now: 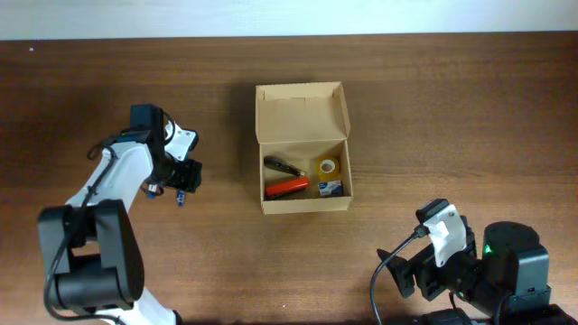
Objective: Pack container
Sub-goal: 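Lower the left gripper onto the blue pen and grasp it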
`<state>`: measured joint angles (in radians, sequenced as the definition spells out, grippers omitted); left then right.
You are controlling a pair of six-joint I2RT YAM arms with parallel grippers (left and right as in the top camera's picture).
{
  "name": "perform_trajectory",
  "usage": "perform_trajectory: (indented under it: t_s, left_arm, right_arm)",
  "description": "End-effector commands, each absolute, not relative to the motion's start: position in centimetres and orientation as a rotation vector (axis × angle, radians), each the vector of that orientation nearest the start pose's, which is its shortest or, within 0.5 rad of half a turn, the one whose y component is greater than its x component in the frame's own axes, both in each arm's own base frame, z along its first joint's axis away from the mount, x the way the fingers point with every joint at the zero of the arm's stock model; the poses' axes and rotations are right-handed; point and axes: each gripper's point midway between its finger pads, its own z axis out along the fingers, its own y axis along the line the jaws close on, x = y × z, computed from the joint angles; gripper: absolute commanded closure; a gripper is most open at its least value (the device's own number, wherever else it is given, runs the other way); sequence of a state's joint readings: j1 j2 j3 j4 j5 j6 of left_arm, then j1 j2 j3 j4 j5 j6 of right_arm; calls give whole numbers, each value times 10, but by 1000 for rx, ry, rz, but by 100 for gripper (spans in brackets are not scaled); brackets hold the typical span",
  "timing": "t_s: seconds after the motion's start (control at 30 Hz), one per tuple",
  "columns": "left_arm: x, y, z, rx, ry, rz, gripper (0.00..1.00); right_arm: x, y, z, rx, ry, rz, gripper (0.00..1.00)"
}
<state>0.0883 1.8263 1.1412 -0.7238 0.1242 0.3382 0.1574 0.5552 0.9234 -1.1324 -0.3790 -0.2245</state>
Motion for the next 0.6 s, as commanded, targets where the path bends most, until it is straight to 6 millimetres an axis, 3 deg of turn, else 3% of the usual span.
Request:
perform_trajectory:
  t_s: [0.0,0.23,0.57]
  left_arm:
    - [356,8,14,355,2929,-158,36]
    - [368,9,12,289,2895,-149,42]
    - [365,9,-4,284,2932,-161,47]
  right_arm:
    - [160,87,235,-607,2217,391,1]
    - [160,87,235,-607,2217,391,1]
    - [160,87,235,-607,2217,391,1]
